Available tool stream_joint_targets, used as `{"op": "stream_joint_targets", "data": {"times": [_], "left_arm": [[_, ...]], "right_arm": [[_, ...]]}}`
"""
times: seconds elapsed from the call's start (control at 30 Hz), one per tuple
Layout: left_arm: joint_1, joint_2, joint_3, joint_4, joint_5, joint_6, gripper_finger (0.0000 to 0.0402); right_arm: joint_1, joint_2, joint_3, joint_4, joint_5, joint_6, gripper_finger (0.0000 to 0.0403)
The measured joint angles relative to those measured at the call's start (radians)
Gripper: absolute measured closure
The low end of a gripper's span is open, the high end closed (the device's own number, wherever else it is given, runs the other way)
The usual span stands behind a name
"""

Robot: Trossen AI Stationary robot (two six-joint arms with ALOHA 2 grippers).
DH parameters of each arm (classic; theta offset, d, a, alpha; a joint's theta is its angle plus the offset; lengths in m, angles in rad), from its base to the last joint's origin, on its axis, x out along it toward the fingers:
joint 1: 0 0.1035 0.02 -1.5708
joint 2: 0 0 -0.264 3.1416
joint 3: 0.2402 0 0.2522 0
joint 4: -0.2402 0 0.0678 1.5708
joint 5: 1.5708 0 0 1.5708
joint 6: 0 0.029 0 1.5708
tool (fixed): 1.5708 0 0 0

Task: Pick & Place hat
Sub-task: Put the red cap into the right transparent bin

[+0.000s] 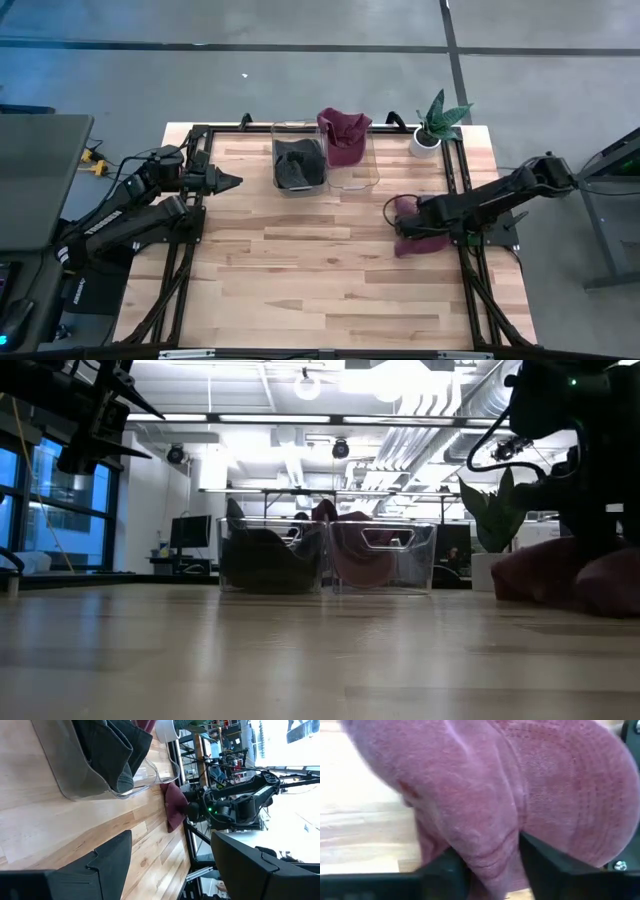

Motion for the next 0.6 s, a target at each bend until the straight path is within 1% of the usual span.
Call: {"op": "stream_joint_targets", "data": {"times": [0.1, 0.13, 0.17, 0.3, 0.6], "left_arm": [[0.0, 0.0, 0.0, 0.0, 0.0, 0.0, 0.0138], [0.0, 0.0, 0.0, 0.0, -0.001, 0.0, 0.0138], [0.0, 0.0, 0.0, 0.0, -0.001, 0.0, 0.0138], [0.0, 0.0, 0.0, 0.0, -0.003, 0.0, 0.0138], [0.0, 0.0, 0.0, 0.0, -0.002, 0.001, 0.0138]], "right_arm": [[0.0, -0.013, 0.0, 0.001, 0.018, -0.047, 0.0351], [0.0, -0.019, 0.0, 0.004, 0.023, -0.068, 0.0375], [0.0, -0.025, 0.0, 0.01, 0.027, -0.091, 0.0387], [0.002, -0.066, 0.0, 0.019, 0.031, -0.138, 0.0396], [0.057, -0.2, 0.0, 0.055, 0.192, -0.157, 0.04]]}}
